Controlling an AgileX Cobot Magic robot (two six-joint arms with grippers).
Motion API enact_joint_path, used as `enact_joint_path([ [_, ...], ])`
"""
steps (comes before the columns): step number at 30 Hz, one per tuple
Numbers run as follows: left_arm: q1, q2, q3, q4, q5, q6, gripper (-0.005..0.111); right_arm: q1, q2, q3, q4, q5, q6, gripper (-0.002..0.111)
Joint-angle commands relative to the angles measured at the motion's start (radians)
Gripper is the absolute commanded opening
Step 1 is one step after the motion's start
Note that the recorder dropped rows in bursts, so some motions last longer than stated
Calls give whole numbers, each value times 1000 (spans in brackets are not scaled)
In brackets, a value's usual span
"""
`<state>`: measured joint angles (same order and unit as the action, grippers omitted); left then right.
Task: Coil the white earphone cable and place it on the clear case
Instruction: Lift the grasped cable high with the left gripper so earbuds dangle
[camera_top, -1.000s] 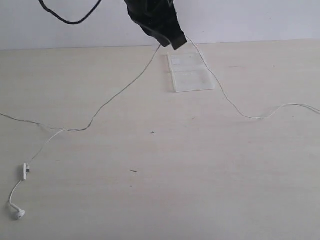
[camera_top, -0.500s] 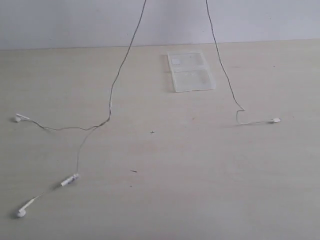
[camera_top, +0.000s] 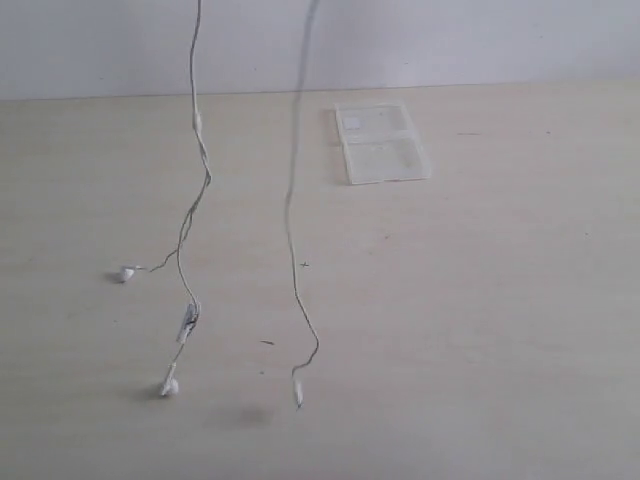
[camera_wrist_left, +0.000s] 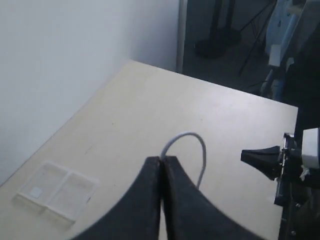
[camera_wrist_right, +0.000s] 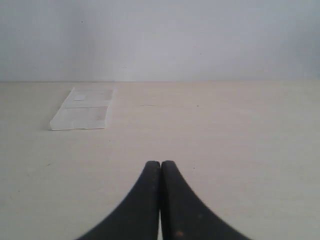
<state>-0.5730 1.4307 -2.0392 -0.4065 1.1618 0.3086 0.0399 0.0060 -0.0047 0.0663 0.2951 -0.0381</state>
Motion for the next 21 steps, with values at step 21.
enact_joint_path([
  [21,4,20,-113,-106,-102,-15,0,-5,-6,5,-15,-345,56,0],
])
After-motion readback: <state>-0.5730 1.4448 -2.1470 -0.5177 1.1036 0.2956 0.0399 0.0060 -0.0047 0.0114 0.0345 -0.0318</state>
